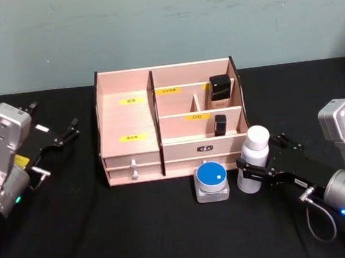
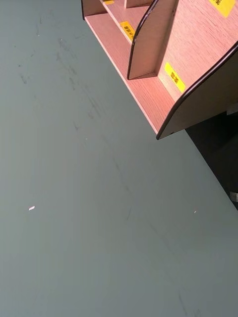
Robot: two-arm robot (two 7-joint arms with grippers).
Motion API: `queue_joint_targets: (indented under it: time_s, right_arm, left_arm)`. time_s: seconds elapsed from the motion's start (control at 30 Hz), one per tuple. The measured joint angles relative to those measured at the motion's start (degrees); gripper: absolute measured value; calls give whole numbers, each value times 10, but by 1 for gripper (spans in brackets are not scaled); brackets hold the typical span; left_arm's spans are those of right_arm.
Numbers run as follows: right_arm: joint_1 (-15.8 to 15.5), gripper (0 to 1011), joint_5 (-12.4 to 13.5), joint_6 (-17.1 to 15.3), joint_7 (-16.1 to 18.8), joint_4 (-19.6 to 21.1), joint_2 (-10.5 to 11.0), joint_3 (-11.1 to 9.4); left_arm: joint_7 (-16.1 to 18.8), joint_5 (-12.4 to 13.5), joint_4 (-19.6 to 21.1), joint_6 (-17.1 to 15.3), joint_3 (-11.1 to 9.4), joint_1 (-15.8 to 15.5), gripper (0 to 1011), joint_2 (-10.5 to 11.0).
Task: Pick up the facial cleanser and watermelon frost from the table and place them into the tiered storage box.
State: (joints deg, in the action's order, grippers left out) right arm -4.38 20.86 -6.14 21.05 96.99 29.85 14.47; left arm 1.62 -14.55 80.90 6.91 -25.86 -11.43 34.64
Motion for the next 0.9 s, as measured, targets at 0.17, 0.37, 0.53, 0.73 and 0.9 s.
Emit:
queue_joint_targets:
  time_s: [0.17,0.37,0.53,0.73,0.9]
  right_arm:
    - [7,1002,0,1,4,-9,-5,4]
    - [15,1002,0,2,8,-17,-8,8]
    - [21,1002,-3,3,8,-23,-10,11]
    - [22,1002,-6,4,6,-24,-10,12]
    - [22,1002,-6,4,6,-24,-10,12]
  left_arm:
    - [0,0,0,0,0,0,1001,0]
    - [0,0,0,0,0,0,1001,0]
    - [0,0,0,0,0,0,1001,0]
    - [0,0,0,0,0,0,1001,0]
    - [0,0,0,0,0,0,1001,0]
